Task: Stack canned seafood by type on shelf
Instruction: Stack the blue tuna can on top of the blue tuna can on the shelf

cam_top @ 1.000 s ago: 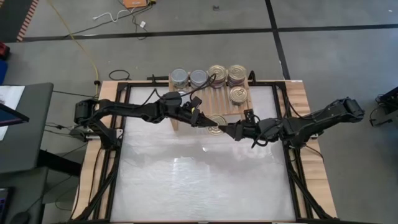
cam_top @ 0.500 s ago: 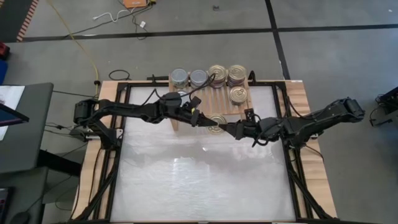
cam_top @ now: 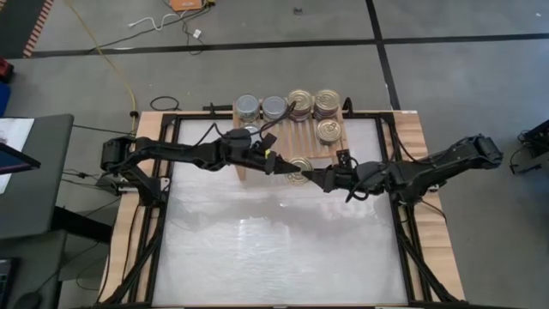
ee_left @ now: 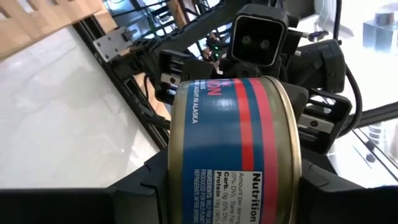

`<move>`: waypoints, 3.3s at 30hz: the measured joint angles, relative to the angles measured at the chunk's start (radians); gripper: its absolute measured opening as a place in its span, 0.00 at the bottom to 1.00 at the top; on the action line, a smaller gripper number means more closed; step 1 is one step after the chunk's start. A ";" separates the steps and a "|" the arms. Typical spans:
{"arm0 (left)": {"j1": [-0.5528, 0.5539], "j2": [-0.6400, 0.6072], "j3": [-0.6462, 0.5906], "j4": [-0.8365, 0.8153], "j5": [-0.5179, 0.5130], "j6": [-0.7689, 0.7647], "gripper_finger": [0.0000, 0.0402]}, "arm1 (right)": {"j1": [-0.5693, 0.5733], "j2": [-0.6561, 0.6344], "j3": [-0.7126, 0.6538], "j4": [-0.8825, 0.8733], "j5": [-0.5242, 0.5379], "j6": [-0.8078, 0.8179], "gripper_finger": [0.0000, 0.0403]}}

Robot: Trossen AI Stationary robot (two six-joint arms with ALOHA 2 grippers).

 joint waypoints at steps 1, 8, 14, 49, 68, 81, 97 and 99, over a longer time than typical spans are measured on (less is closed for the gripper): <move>0.000 0.000 0.000 -0.003 -0.007 -0.001 0.45 | 0.000 0.000 0.000 -0.005 0.000 0.003 0.56; 0.001 0.003 0.000 -0.020 -0.045 0.034 0.59 | 0.001 0.002 0.000 -0.027 -0.002 -0.002 0.56; 0.011 0.003 0.000 -0.017 -0.017 0.055 0.67 | 0.002 -0.016 0.000 -0.025 -0.011 -0.001 0.56; 0.047 -0.519 -0.001 -0.777 -0.205 0.890 0.68 | -0.090 -0.501 0.000 -0.532 0.189 0.201 0.56; 0.076 -0.712 -0.229 -0.680 -0.260 1.084 0.68 | -0.382 -0.407 0.002 -0.644 0.080 0.395 0.56; 0.126 -0.905 -0.375 -0.699 -0.258 1.052 0.68 | -0.539 -0.236 0.002 -0.471 -0.023 0.403 0.56; 0.126 -0.916 -0.375 -0.786 -0.259 1.065 0.68 | -0.497 -0.225 0.001 -0.456 -0.029 0.421 0.56; 0.126 -0.916 -0.375 -0.788 -0.259 1.065 0.68 | -0.497 -0.225 0.001 -0.456 -0.029 0.420 0.56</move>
